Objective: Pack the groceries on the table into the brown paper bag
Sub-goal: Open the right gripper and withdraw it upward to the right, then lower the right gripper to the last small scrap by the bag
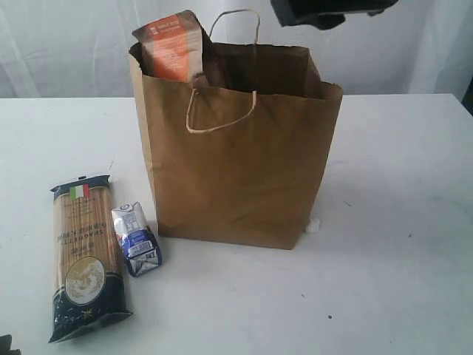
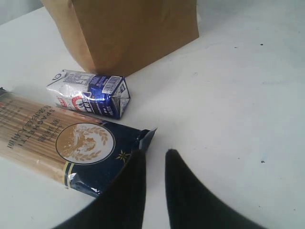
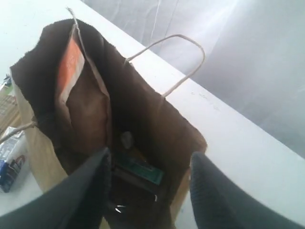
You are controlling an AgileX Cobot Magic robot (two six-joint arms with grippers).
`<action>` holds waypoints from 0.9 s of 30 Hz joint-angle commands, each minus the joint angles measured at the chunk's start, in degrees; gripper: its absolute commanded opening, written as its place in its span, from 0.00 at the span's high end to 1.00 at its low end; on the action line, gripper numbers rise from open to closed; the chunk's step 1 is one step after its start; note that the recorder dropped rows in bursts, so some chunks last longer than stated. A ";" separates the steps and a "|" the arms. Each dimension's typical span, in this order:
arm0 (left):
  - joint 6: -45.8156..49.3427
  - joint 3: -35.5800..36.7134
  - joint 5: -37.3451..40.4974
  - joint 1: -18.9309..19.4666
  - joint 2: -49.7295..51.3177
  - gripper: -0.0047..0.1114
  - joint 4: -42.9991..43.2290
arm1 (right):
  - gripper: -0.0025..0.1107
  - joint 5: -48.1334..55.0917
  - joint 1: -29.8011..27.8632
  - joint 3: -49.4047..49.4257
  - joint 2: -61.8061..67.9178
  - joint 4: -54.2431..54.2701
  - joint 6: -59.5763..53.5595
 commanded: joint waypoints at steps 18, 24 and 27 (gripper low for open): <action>-0.06 0.20 0.26 -0.35 -0.28 0.78 -0.20 | 0.55 11.78 0.19 17.04 -27.47 -13.67 8.55; -0.06 0.20 0.26 -0.35 -0.28 0.78 -0.20 | 0.55 11.27 0.19 33.60 -33.18 -12.35 8.55; -0.06 0.20 0.26 -0.35 -0.28 0.78 -0.20 | 0.55 5.87 0.19 40.31 -33.47 -12.35 8.43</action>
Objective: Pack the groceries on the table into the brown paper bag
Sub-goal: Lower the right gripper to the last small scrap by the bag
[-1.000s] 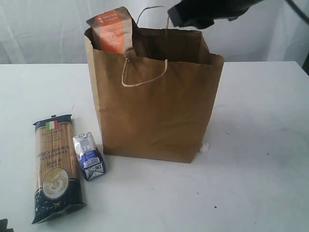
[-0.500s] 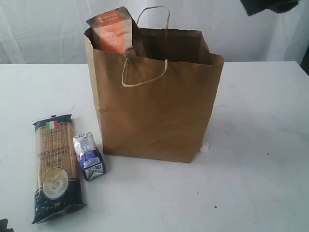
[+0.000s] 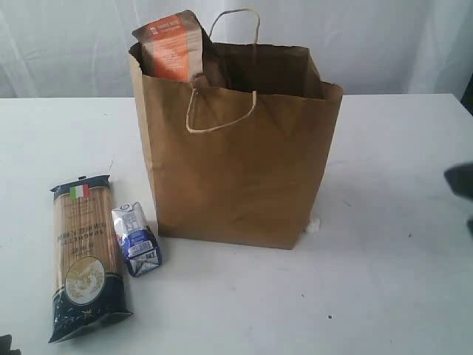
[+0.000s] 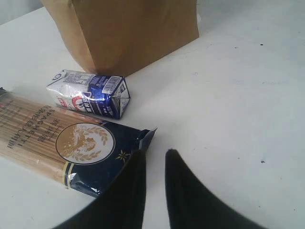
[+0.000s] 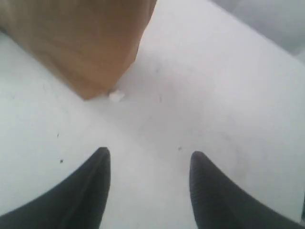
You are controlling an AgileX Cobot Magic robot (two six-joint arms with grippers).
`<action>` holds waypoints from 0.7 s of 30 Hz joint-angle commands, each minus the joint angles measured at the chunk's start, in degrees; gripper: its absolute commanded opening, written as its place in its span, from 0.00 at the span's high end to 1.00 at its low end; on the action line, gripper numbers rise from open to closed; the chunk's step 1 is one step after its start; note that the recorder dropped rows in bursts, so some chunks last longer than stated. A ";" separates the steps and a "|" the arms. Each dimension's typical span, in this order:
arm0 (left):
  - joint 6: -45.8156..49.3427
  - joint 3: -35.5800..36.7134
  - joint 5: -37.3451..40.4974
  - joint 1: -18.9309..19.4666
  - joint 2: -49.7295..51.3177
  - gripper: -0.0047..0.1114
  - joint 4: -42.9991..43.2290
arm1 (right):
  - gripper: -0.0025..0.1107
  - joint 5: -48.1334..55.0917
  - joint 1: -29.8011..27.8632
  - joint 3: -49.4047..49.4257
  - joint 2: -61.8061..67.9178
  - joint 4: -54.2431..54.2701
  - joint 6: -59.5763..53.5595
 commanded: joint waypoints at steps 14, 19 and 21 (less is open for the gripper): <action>-0.06 0.20 0.26 -0.35 -0.28 0.78 -0.20 | 0.39 -50.67 0.04 26.12 12.25 0.61 -7.36; -0.06 0.20 0.26 -0.35 -0.28 0.78 -0.20 | 0.39 -55.76 -4.20 27.45 19.05 0.61 -7.36; -0.06 0.20 0.26 -0.35 -0.28 0.78 -0.20 | 0.39 -57.30 -6.72 27.45 21.69 0.61 -7.36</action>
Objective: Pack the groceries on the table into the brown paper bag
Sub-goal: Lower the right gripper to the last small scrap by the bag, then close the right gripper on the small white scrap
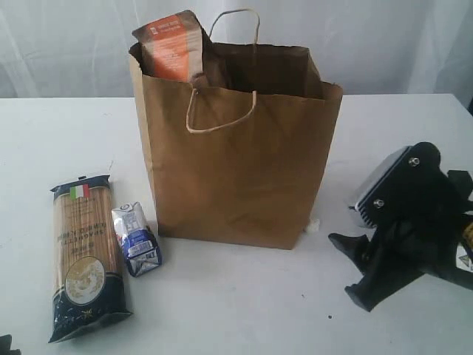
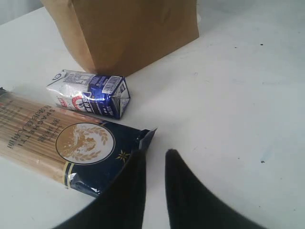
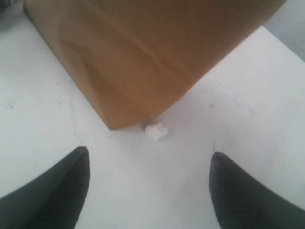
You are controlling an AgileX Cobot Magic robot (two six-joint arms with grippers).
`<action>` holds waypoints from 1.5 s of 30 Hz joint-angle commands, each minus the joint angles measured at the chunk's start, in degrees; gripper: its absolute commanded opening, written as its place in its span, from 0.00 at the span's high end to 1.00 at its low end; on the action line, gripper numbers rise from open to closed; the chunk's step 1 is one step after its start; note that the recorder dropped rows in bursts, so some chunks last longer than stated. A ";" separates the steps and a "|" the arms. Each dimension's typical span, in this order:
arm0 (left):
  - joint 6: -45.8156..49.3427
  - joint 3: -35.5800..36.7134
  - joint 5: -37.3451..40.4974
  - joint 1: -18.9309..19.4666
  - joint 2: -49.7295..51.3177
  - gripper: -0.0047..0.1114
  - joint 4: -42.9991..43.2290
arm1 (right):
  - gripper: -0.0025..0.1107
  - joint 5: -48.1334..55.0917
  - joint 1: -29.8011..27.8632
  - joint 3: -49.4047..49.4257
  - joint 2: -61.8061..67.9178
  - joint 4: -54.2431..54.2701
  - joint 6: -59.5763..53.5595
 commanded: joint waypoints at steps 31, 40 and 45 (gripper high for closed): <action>-0.06 0.20 0.26 -0.35 -0.28 0.78 -0.20 | 0.39 -23.56 -9.62 -8.66 41.02 -4.97 10.39; -0.06 0.20 0.26 -0.35 -0.28 0.78 -0.20 | 0.42 -26.15 -9.62 -9.96 44.38 -5.50 10.38; -0.06 0.20 0.26 -0.35 -0.28 0.78 -0.20 | 0.42 -27.47 -9.62 -10.05 45.24 -5.50 9.91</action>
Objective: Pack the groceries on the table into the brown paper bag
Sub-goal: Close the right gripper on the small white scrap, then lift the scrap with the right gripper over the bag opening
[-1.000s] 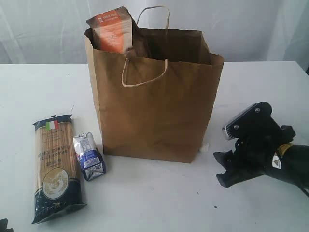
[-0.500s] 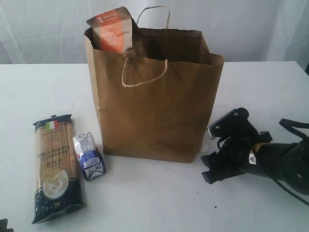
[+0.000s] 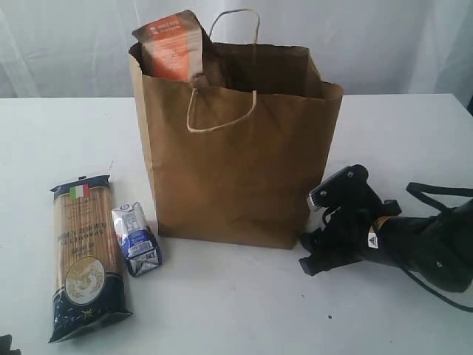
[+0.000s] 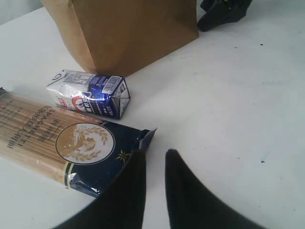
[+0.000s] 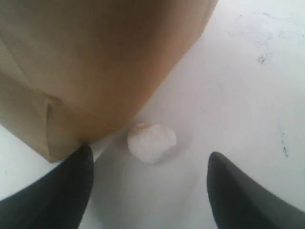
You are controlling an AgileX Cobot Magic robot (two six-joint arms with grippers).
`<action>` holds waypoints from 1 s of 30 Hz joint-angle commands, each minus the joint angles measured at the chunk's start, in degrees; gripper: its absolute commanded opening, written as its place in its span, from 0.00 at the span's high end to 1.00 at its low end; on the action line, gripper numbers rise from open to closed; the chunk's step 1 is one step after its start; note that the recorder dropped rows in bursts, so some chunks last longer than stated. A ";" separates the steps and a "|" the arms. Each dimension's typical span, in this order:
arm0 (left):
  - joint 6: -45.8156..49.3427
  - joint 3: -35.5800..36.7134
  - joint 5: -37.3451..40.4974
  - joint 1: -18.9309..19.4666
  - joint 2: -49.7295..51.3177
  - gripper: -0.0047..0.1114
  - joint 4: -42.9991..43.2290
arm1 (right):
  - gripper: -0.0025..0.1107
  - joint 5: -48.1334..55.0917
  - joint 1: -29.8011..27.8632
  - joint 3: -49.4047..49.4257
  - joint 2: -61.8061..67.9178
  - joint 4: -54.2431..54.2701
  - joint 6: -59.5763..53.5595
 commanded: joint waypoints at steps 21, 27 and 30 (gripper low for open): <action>-0.06 0.20 0.26 -0.35 -0.28 0.78 -0.20 | 0.98 8.63 -0.62 2.10 2.27 -0.17 0.61; -0.06 0.20 0.26 -0.35 -0.28 0.78 -0.20 | 0.98 10.39 -0.62 4.03 -8.74 1.80 6.01; -0.06 0.20 0.26 -0.35 -0.28 0.78 -0.20 | 0.98 13.47 -0.62 4.03 -18.72 3.65 6.49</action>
